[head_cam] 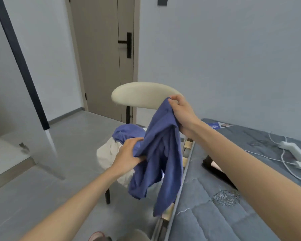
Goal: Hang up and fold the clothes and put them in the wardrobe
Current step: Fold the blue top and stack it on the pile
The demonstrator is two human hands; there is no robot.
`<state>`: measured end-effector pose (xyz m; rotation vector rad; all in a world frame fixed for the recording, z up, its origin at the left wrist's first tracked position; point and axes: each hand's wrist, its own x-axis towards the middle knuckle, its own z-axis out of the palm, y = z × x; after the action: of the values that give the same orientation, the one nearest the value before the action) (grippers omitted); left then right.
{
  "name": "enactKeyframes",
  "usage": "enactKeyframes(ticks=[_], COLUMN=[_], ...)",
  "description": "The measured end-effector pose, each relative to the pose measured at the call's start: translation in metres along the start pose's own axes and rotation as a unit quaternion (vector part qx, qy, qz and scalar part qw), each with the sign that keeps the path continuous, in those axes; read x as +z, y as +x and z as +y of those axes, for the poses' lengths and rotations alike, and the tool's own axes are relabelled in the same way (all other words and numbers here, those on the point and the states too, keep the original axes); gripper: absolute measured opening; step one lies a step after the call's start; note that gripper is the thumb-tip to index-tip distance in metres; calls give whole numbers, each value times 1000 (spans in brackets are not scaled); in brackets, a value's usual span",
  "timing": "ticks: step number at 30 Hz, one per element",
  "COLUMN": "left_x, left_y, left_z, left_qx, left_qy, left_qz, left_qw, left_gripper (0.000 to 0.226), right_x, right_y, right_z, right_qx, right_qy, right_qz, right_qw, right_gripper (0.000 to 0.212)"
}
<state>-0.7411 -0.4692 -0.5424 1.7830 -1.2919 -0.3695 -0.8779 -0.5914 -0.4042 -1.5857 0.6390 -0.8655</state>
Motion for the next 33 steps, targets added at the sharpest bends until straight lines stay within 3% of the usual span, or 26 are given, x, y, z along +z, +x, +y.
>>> enactKeyframes(ticks=[2,4,7,10,14,16,21,24,29,31,33], left_x=[-1,-8,-33,-62,-112,-140,-190,-207,-238,-247,-253], left_y=[-9,-14,-24,-29,-27,-28,-33,-38,-43,-47,-51], left_z=[10,17,33,57,95,110,123,127,139,142,146], left_qx=[-23,-68,-101,-103,-142,-138,-132,-133,-137,-133,-119], left_qy=[-9,-29,-35,-103,-285,-328,-330,-349,-369,-386,-433], left_qz=[-12,-28,-17,10,83,120,166,186,214,214,196], left_qw=[1000,997,994,989,944,927,920,909,894,887,872], left_gripper=[3,19,22,20,12,10,13,13,18,19,21], right_x=[-7,-13,-19,-14,16,35,78,101,126,131,138], right_y=[-10,-18,-25,-28,-33,-40,-66,-81,-94,-94,-96], right_z=[-13,-21,-25,-28,-31,-35,-56,-61,-65,-62,-54], right_qx=[5,12,24,39,78,78,-20,-16,17,1,-33], right_qy=[2,2,14,-32,-113,-156,-161,-139,-104,-135,-214], right_qz=[18,56,122,126,8,-41,-165,-264,-308,-307,-290], right_qw=[1000,998,992,991,991,984,973,954,946,942,932], right_gripper=[11,7,8,8,10,25,17,27,39,58,61])
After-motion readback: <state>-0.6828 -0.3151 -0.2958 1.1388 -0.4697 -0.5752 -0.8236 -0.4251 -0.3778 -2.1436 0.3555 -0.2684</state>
